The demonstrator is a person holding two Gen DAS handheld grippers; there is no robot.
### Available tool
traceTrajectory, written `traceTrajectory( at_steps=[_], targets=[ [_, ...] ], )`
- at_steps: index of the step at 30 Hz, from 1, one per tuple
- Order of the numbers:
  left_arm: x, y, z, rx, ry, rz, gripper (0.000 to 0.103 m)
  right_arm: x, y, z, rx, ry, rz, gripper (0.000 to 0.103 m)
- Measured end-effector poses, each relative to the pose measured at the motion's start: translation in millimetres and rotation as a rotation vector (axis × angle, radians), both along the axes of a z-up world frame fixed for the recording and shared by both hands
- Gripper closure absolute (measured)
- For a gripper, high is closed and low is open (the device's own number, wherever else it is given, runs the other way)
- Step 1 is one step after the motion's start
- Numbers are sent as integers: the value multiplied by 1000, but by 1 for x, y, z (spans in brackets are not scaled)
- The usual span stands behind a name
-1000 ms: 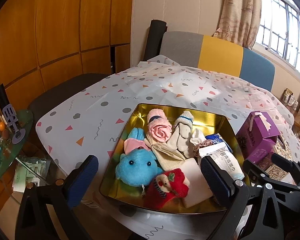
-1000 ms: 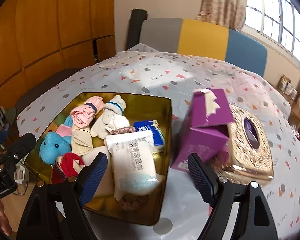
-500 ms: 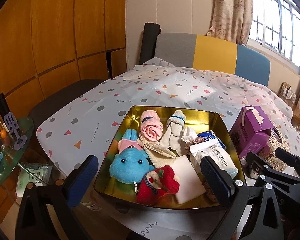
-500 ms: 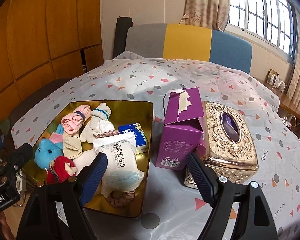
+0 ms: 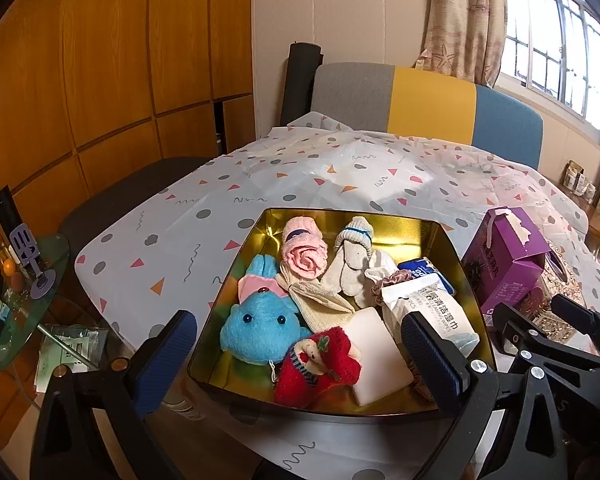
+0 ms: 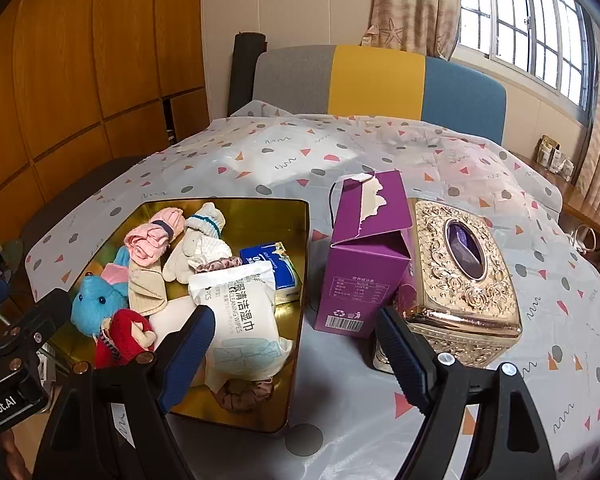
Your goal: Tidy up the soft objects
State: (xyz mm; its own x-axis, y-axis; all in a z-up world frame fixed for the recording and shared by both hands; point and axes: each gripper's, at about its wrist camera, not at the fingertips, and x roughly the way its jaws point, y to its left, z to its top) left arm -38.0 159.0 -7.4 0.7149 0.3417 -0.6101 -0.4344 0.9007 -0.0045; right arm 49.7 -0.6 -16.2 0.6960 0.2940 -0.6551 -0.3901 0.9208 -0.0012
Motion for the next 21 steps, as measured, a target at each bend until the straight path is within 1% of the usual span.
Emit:
traceTrajectory(
  at_steps=[21],
  targets=[
    [0, 0, -3, 1, 14, 8, 0, 0, 0, -1, -1, 4, 5, 19]
  ],
)
